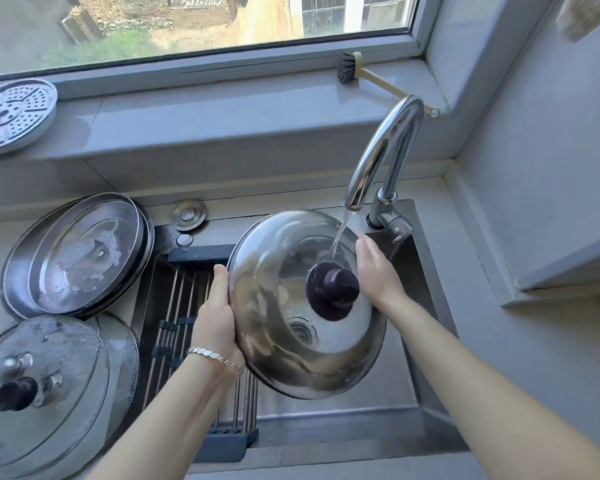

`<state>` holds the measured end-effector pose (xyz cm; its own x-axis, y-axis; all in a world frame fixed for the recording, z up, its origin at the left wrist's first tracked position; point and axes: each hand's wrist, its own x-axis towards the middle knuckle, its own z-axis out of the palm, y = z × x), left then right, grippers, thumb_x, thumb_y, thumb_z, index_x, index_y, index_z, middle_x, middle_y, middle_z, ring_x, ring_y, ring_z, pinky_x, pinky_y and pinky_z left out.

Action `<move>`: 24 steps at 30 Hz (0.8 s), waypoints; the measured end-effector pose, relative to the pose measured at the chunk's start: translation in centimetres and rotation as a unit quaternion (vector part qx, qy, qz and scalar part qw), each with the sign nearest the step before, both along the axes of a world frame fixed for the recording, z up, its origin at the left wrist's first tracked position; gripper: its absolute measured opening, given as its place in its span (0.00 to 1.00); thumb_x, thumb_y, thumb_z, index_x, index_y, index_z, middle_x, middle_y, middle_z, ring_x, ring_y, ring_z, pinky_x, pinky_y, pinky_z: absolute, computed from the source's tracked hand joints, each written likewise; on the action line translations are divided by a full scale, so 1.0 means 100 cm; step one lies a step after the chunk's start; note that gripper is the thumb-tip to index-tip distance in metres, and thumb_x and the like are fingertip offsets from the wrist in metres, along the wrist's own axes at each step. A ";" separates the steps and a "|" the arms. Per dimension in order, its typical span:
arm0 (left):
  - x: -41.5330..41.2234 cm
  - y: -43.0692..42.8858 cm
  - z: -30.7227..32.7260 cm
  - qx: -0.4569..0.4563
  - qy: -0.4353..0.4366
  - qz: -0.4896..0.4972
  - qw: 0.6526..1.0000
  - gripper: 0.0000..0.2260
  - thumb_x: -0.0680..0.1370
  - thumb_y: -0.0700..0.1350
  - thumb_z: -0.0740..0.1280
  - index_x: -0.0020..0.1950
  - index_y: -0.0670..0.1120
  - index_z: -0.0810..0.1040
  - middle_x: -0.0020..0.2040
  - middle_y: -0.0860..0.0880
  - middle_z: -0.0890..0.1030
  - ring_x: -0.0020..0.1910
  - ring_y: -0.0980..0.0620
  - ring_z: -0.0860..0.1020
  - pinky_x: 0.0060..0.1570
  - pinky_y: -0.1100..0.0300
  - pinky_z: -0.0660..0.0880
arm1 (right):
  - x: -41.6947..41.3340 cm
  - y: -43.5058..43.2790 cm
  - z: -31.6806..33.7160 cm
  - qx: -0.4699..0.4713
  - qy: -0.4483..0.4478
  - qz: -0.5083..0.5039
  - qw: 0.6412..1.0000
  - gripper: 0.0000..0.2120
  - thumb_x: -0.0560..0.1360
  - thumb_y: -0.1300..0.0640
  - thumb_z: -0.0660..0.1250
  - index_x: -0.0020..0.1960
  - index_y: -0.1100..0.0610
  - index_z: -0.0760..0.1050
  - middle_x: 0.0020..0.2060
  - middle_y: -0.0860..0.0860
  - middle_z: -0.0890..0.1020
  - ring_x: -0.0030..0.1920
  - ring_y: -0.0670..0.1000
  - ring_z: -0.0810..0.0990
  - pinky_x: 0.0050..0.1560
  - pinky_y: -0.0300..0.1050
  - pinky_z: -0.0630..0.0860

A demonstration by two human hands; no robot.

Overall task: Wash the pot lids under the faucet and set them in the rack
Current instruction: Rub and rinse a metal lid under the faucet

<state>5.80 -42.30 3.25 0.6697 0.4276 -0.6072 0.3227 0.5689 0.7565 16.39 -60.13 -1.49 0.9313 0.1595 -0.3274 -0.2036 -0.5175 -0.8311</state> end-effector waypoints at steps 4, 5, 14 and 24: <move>-0.002 -0.004 0.005 0.034 0.037 -0.068 0.996 0.22 0.76 0.61 0.60 0.37 0.45 0.82 0.32 0.46 0.82 0.33 0.46 0.80 0.42 0.54 0.77 | 0.014 0.011 0.030 -0.051 -0.042 0.067 0.996 0.19 0.81 0.49 0.46 0.51 0.44 0.76 0.57 0.51 0.79 0.60 0.54 0.74 0.56 0.46 0.66; 0.000 -0.009 0.008 0.048 0.047 -0.080 0.995 0.22 0.76 0.60 0.60 0.37 0.45 0.82 0.33 0.45 0.82 0.33 0.45 0.80 0.42 0.53 0.77 | 0.011 0.020 0.041 -0.060 -0.079 0.097 0.990 0.20 0.80 0.48 0.46 0.53 0.44 0.77 0.57 0.50 0.79 0.60 0.52 0.74 0.57 0.45 0.66; 0.011 -0.030 0.005 0.098 0.055 -0.098 0.989 0.20 0.80 0.58 0.52 0.47 0.47 0.78 0.34 0.52 0.83 0.41 0.49 0.79 0.44 0.53 0.75 | -0.070 0.070 0.054 -0.137 -0.339 0.200 0.909 0.21 0.74 0.51 0.53 0.57 0.56 0.79 0.59 0.52 0.79 0.67 0.54 0.69 0.70 0.50 0.54; 0.014 -0.028 0.011 0.193 0.057 -0.081 0.976 0.22 0.80 0.56 0.55 0.33 0.42 0.70 0.24 0.47 0.73 0.28 0.48 0.75 0.32 0.61 0.72 | -0.026 0.068 0.048 -0.119 -0.154 0.092 0.977 0.21 0.77 0.48 0.48 0.59 0.54 0.75 0.64 0.53 0.73 0.70 0.55 0.62 0.73 0.55 0.50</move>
<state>7.17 -45.14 4.34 0.6851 0.5327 -0.4969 0.4794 0.1838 0.8581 13.75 -53.33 3.27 0.9542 0.2869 -0.0849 0.1513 -0.7073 -0.6905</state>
